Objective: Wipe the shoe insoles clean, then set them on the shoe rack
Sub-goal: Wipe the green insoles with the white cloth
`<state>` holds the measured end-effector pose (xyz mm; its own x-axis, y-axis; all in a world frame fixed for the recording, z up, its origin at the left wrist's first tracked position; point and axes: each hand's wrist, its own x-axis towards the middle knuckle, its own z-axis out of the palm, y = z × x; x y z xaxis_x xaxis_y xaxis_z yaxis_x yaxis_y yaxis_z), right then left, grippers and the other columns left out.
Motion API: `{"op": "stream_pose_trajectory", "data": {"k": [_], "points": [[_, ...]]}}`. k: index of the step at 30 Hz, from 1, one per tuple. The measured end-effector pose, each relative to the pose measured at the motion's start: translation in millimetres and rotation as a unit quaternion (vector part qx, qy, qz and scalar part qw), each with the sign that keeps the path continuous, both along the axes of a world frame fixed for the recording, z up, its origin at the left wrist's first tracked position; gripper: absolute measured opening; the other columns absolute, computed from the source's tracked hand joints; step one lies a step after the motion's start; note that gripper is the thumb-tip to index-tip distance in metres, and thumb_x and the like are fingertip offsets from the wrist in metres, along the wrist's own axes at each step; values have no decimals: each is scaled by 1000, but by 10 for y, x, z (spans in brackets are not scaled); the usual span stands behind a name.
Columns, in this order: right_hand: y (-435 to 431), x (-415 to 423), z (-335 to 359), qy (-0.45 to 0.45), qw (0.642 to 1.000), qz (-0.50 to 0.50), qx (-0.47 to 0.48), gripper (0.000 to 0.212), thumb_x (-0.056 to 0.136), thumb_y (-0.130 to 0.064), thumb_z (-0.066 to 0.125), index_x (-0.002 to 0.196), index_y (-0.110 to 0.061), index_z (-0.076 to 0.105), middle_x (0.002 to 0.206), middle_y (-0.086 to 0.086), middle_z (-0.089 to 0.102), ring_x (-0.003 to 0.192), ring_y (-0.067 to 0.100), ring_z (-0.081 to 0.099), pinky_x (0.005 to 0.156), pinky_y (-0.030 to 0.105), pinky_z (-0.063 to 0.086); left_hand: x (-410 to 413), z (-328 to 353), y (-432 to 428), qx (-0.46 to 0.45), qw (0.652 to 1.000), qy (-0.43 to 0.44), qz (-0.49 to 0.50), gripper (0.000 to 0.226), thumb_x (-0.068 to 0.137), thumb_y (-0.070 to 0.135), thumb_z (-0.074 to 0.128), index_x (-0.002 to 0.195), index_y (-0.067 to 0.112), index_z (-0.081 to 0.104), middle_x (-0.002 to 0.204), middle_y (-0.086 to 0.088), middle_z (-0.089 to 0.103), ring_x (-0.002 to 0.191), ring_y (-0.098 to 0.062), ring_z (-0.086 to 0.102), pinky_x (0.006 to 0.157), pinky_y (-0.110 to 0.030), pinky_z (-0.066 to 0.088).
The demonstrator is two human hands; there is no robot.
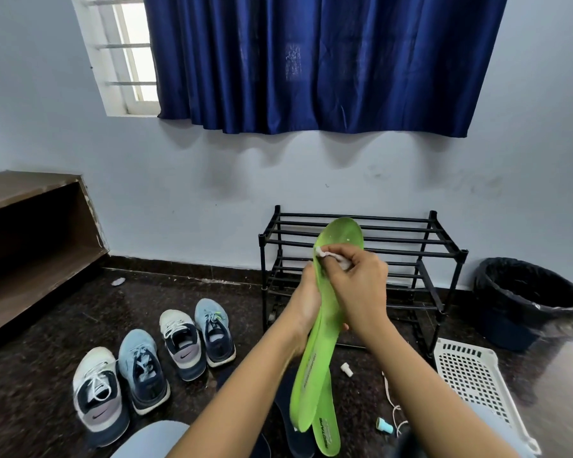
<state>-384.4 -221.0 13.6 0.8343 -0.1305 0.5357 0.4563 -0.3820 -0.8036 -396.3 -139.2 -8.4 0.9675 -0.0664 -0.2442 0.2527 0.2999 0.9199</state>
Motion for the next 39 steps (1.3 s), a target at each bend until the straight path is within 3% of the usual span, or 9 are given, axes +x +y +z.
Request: {"op": "stream_pose_trajectory", "data": {"k": [3,9,14,17,22,25,29,34,39], "points": [[-57,91,7,8,999,-31,-6,11,82,-13,69,84,-21,75,70,-11,65,66,3,57,64,5,39,-52,-17,-75,35,999,-1,-3,72,99,59,27,56,19,68,55,-6,59,52,-21,56,57,-30,46],[40,-126,-85,32,997,59,-38,17,81,-6,67,88,-18,76,75,-9,68,65,-10,58,61,1,38,5,151,136,33,998,15,47,62,100,52,24,77,12,65,60,-9,62,50,-19,58,46,-21,44],[77,-191,-130,38,993,84,-77,17,79,-5,67,86,-18,76,74,-7,69,64,-6,60,61,1,39,20,246,219,14,996,20,80,48,96,45,34,65,15,56,55,-6,54,47,-18,52,46,-19,39],[15,-64,-86,15,995,18,-92,15,79,-6,67,84,-17,76,79,-3,73,69,7,62,67,0,36,-17,184,78,-3,999,-2,36,64,100,45,25,59,16,64,50,-5,56,44,-17,52,46,-19,38],[-127,121,-29,39,997,-46,-54,13,82,-10,66,87,-17,76,80,4,73,77,19,65,68,12,39,-38,91,-34,61,997,-22,-28,73,96,66,14,87,15,66,55,-3,63,48,-16,58,53,-26,48],[-96,20,-52,34,996,-15,-78,17,80,-7,65,87,-18,76,79,1,73,72,12,62,64,5,38,-17,121,37,67,997,-39,-13,63,96,64,29,106,14,67,70,-8,67,57,-19,63,52,-26,51],[30,-176,-144,36,990,37,-130,19,79,-4,64,88,-15,76,79,-2,72,69,5,57,65,-1,37,19,175,173,85,994,-58,38,47,96,62,34,104,26,64,87,-10,71,77,-22,68,67,-29,53],[49,-86,-115,30,993,-5,-110,17,79,-5,64,87,-15,76,81,0,73,70,10,59,67,2,35,30,119,150,73,996,-45,33,62,95,62,34,98,10,69,80,-18,61,67,-26,57,58,-29,44],[-66,122,-22,46,992,-74,-96,14,83,-12,63,89,-17,75,81,6,73,77,24,65,72,21,39,-15,37,55,46,999,-18,-9,66,97,60,29,106,5,63,66,-13,55,47,-20,52,45,-25,43]]}}
